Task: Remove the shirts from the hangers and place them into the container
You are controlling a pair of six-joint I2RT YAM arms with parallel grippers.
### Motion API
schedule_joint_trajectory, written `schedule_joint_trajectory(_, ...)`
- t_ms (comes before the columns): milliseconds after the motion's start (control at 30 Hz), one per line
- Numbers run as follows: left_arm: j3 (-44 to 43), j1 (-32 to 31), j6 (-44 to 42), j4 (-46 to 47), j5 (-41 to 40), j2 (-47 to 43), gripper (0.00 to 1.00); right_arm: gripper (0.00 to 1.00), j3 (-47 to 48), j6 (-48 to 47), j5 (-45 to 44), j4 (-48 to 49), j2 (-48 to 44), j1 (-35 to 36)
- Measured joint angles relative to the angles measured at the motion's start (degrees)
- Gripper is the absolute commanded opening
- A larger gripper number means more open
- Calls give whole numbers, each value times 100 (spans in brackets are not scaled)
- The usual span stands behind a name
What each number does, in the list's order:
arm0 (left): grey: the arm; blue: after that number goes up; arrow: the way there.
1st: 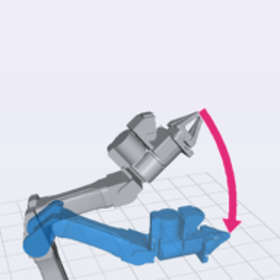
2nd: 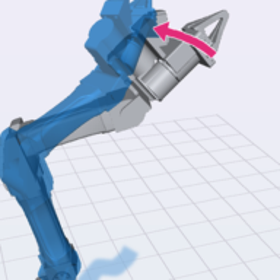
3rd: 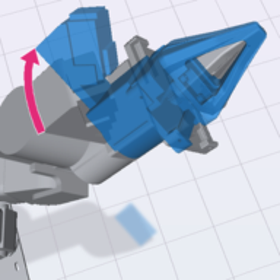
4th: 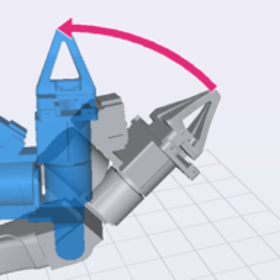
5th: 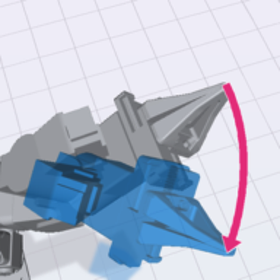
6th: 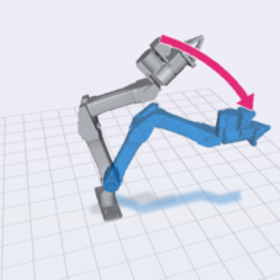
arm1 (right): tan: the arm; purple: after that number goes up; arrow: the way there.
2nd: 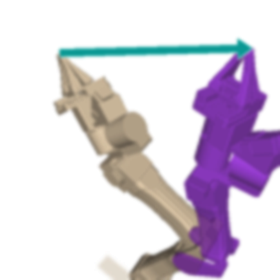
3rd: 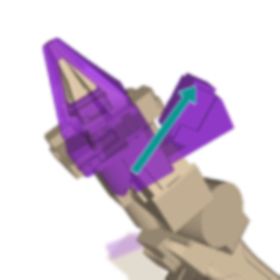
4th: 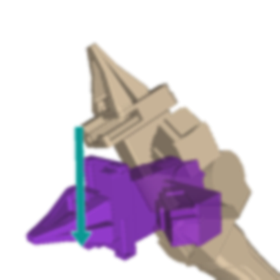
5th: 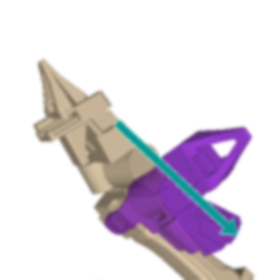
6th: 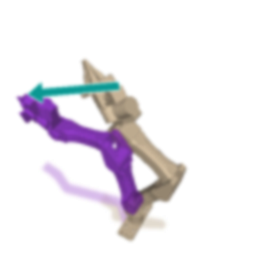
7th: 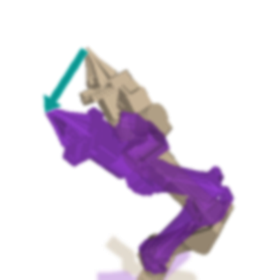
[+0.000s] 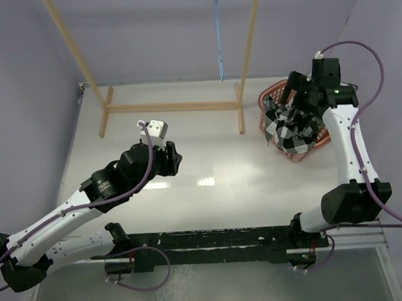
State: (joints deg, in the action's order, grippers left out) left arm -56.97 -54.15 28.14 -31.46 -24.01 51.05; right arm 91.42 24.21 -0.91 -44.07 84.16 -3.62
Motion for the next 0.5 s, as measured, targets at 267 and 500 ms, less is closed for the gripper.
schedule_joint_trajectory(267, 22, 0, -28, 157, 258, 289, 56, 100, -1456, -164, 579, -214, -669, -70)
schedule_joint_trajectory(500, 22, 0, -31, 164, 302, 229, 56, 100, -1523, 938, 2321, 634, -389, -1051)
